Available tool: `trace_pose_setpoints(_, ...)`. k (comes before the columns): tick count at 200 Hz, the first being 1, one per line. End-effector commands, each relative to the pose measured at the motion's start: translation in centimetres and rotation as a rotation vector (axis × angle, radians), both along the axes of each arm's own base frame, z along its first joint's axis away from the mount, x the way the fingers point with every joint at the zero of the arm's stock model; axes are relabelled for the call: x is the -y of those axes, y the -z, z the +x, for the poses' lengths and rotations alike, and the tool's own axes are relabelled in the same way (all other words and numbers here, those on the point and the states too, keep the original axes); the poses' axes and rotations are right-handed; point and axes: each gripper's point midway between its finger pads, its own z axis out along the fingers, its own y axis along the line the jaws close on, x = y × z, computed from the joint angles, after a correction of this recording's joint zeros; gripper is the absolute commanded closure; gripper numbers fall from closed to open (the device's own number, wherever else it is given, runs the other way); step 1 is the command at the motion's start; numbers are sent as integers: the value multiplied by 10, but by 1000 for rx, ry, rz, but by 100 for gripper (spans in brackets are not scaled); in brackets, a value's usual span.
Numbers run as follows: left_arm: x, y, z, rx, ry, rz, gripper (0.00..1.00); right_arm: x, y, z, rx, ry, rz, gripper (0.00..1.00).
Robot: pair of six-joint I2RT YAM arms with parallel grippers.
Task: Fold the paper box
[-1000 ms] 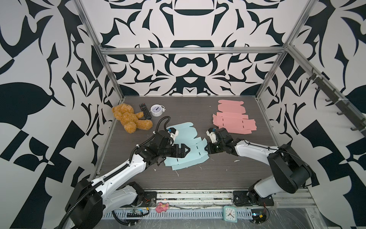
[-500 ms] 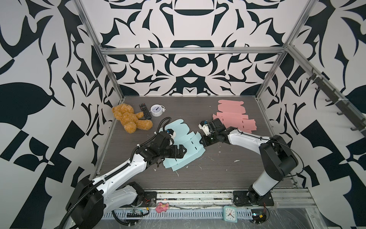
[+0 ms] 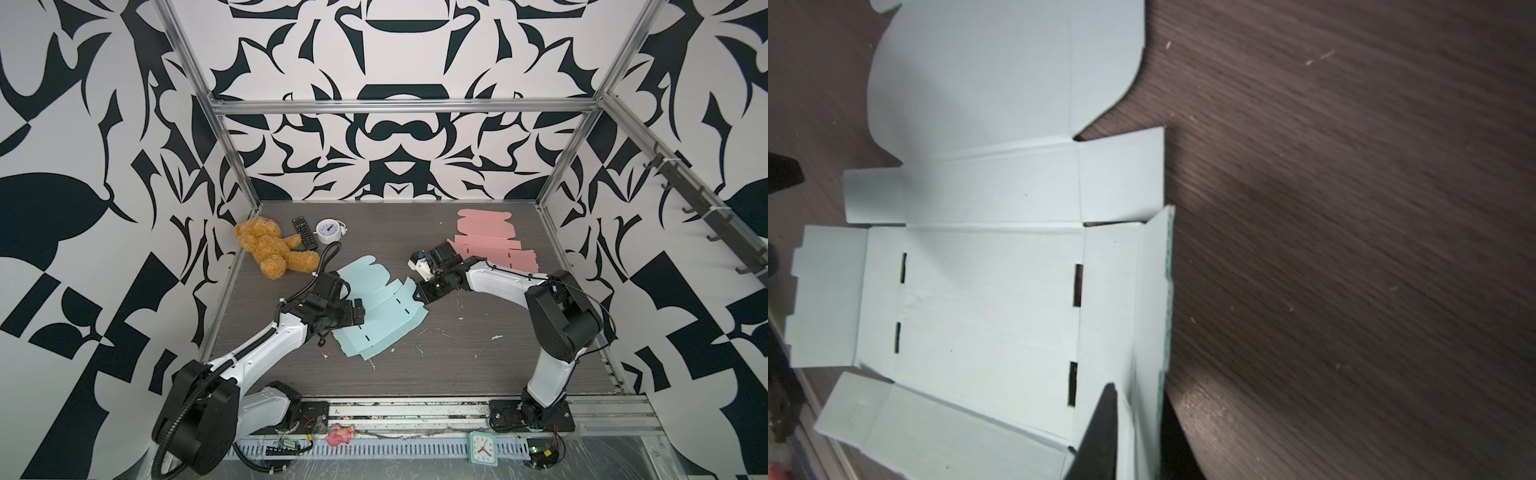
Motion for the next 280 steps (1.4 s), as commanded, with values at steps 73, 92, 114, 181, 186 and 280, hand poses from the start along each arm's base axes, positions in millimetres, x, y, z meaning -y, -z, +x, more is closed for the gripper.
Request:
trace_pose_setpoints(73,9,20,-26,-115,55,-62,1,22,-84,1,190,125,24,27)
trace_pose_setpoints(92,10,23,-29,-132,54,-72,1,28,-93,-9,195,136,34,24)
trace_pose_setpoints(114,12,25,-33,-149,51,-87,1,31,-94,-27,183,136,44,23)
trace_pose_setpoints(181,29,23,-45,-165,98,-140,4,43,-72,-59,127,138,23,23)
trace_pose_setpoints(186,31,23,-46,-165,103,-140,4,44,-72,-60,126,142,26,24)
trace_pose_setpoints(280,68,15,-69,-185,194,-145,6,55,-62,-82,76,202,65,23)
